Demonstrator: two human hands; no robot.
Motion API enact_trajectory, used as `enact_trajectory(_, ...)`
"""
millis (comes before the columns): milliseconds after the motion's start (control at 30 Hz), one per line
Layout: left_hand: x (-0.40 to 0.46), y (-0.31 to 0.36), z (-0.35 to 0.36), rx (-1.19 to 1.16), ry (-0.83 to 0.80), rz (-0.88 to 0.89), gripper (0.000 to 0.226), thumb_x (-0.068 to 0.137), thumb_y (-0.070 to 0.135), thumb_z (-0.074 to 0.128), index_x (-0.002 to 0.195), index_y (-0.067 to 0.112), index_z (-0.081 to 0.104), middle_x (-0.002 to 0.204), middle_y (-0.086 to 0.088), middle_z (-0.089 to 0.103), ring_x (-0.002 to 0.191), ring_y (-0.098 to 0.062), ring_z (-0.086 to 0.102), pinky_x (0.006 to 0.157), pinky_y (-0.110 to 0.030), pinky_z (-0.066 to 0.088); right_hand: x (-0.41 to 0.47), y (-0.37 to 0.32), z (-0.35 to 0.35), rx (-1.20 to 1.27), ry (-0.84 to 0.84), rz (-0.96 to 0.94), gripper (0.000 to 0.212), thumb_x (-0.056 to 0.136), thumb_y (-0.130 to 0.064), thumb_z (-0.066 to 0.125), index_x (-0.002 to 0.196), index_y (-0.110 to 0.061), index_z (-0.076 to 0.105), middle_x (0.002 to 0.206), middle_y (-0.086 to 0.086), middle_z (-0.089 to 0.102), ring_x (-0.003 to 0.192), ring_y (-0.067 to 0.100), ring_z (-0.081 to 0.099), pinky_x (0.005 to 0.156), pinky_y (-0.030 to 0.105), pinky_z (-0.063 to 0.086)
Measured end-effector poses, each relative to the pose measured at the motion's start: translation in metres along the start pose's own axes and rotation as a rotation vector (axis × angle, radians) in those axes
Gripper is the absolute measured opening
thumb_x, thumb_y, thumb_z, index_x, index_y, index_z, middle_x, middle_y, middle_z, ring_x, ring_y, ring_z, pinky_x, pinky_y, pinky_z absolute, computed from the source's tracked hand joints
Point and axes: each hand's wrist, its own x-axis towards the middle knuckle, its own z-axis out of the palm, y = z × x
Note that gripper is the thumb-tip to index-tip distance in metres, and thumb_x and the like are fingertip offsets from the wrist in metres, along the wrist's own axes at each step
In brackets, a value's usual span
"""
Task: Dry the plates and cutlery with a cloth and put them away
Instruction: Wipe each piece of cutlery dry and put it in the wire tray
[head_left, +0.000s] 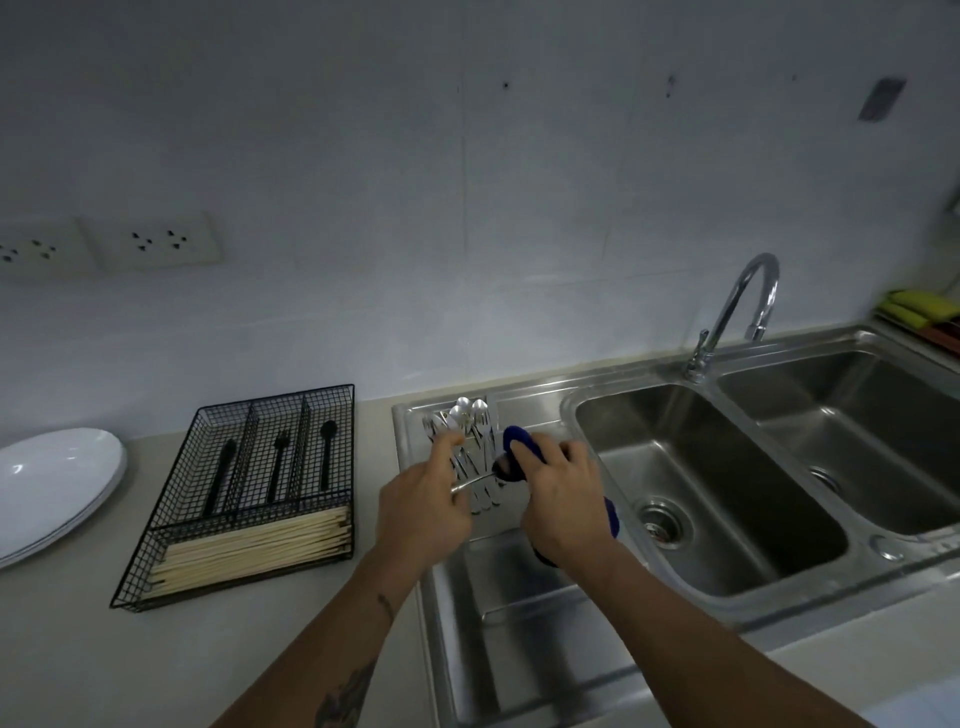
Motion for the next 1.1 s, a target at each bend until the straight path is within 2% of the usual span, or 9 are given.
enact_trajectory(133, 0.002, -0.008, -0.001, -0.096, 0.037, 0.017, 0.047, 0.088, 0.024, 0.064, 0.127, 0.034, 0.04, 0.062, 0.007, 0.052, 0.053, -0.005, 0.049, 0.048, -0.022, 0.03, -0.003, -0.001, -0.007, 0.026, 0.03, -0.105, 0.068, 0.065, -0.005, 0.064, 0.13, -0.023, 0.055, 0.13, -0.001, 0.055, 0.096, 0.025, 0.047, 0.08, 0.036, 0.048)
enact_trajectory(267, 0.003, -0.012, -0.003, -0.126, -0.016, 0.057, 0.026, 0.092, 0.028, 0.061, 0.113, 0.033, 0.047, 0.072, 0.009, 0.06, 0.067, -0.012, 0.057, 0.059, -0.029, 0.042, -0.005, 0.019, -0.015, 0.146, 0.116, 0.179, 0.066, 0.069, 0.002, 0.055, 0.132, -0.019, 0.055, 0.13, 0.005, 0.057, 0.098, 0.031, 0.047, 0.086, 0.033, 0.041)
enact_trajectory(367, 0.006, -0.011, 0.0, -0.176, -0.032, 0.087, 0.019, 0.095, 0.028, 0.057, 0.11, 0.032, 0.048, 0.073, 0.012, 0.057, 0.073, -0.015, 0.059, 0.068, -0.032, 0.048, -0.005, 0.022, -0.028, 0.186, 0.199, 0.222, 0.066, 0.073, 0.005, 0.053, 0.135, -0.017, 0.054, 0.132, 0.007, 0.056, 0.101, 0.029, 0.044, 0.088, 0.035, 0.041)
enact_trajectory(433, 0.007, -0.009, 0.002, -0.201, -0.039, 0.12, 0.02, 0.098, 0.024, 0.054, 0.116, 0.029, 0.048, 0.069, 0.013, 0.05, 0.069, -0.013, 0.055, 0.065, -0.03, 0.044, -0.006, 0.018, -0.038, 0.196, 0.256, 0.197, 0.066, 0.074, 0.006, 0.054, 0.136, -0.017, 0.052, 0.132, 0.005, 0.056, 0.104, 0.027, 0.043, 0.088, 0.036, 0.043)
enact_trajectory(533, 0.009, -0.005, 0.001, -0.213, -0.052, 0.193, 0.03, 0.099, 0.021, 0.05, 0.128, 0.026, 0.043, 0.076, 0.012, 0.058, 0.07, -0.012, 0.058, 0.066, -0.033, 0.048, -0.011, 0.005, -0.047, 0.203, 0.296, 0.119, 0.067, 0.074, 0.006, 0.055, 0.137, -0.017, 0.052, 0.133, 0.001, 0.054, 0.106, 0.023, 0.04, 0.089, 0.029, 0.039)
enact_trajectory(667, 0.008, 0.001, -0.004, -0.287, -0.11, 0.27, 0.033, 0.099, 0.011, 0.045, 0.128, 0.026, 0.04, 0.076, 0.016, 0.064, 0.071, -0.003, 0.061, 0.068, -0.029, 0.05, -0.018, -0.006, -0.04, 0.121, 0.259, -0.07, 0.063, 0.073, 0.0, 0.053, 0.134, -0.016, 0.055, 0.133, -0.001, 0.055, 0.103, 0.02, 0.043, 0.089, 0.026, 0.037)
enact_trajectory(800, 0.009, 0.001, -0.004, -0.388, -0.114, 0.225, 0.03, 0.101, 0.011, 0.042, 0.123, 0.031, 0.042, 0.063, 0.005, 0.058, 0.057, -0.007, 0.057, 0.06, -0.032, 0.048, -0.022, 0.0, -0.025, 0.107, 0.224, 0.025, 0.062, 0.072, -0.002, 0.056, 0.132, -0.016, 0.056, 0.128, 0.001, 0.058, 0.099, 0.023, 0.048, 0.086, 0.038, 0.048)
enact_trajectory(967, 0.006, -0.005, 0.003, -0.489, -0.061, 0.121, 0.027, 0.099, 0.015, 0.051, 0.113, 0.037, 0.043, 0.054, 0.003, 0.05, 0.048, -0.008, 0.043, 0.055, -0.037, 0.045, -0.028, -0.004, -0.028, 0.082, 0.206, -0.165, 0.058, 0.076, -0.006, 0.048, 0.133, -0.017, 0.055, 0.133, 0.0, 0.055, 0.101, 0.022, 0.046, 0.089, 0.031, 0.043)
enact_trajectory(1100, 0.001, -0.011, 0.007, -0.487, -0.046, 0.092, 0.023, 0.098, 0.018, 0.052, 0.111, 0.036, 0.046, 0.05, 0.006, 0.048, 0.045, -0.008, 0.039, 0.051, -0.031, 0.039, -0.029, 0.011, -0.019, 0.089, 0.187, -0.013, 0.064, 0.072, -0.003, 0.059, 0.133, -0.019, 0.054, 0.129, -0.001, 0.057, 0.098, 0.024, 0.048, 0.085, 0.039, 0.047)
